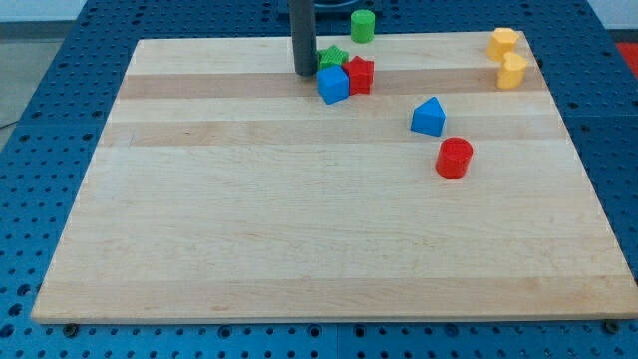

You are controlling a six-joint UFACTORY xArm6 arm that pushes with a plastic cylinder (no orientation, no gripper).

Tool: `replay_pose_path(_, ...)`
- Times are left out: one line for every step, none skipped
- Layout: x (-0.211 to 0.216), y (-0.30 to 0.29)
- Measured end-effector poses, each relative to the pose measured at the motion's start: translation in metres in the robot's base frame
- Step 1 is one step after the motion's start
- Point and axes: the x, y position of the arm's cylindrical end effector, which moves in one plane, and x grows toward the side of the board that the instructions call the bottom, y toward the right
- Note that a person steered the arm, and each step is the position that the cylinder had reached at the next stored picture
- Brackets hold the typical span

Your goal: Nudge the red circle right a bit

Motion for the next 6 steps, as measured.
replay_pose_path(0.030,-0.004)
replay_pose_path(0.069,-0.004)
replay_pose_path(0.123,-0.009)
replay_pose_path(0.176,0.005)
replay_pose_path(0.180,0.071)
replay_pose_path(0.169,0.150)
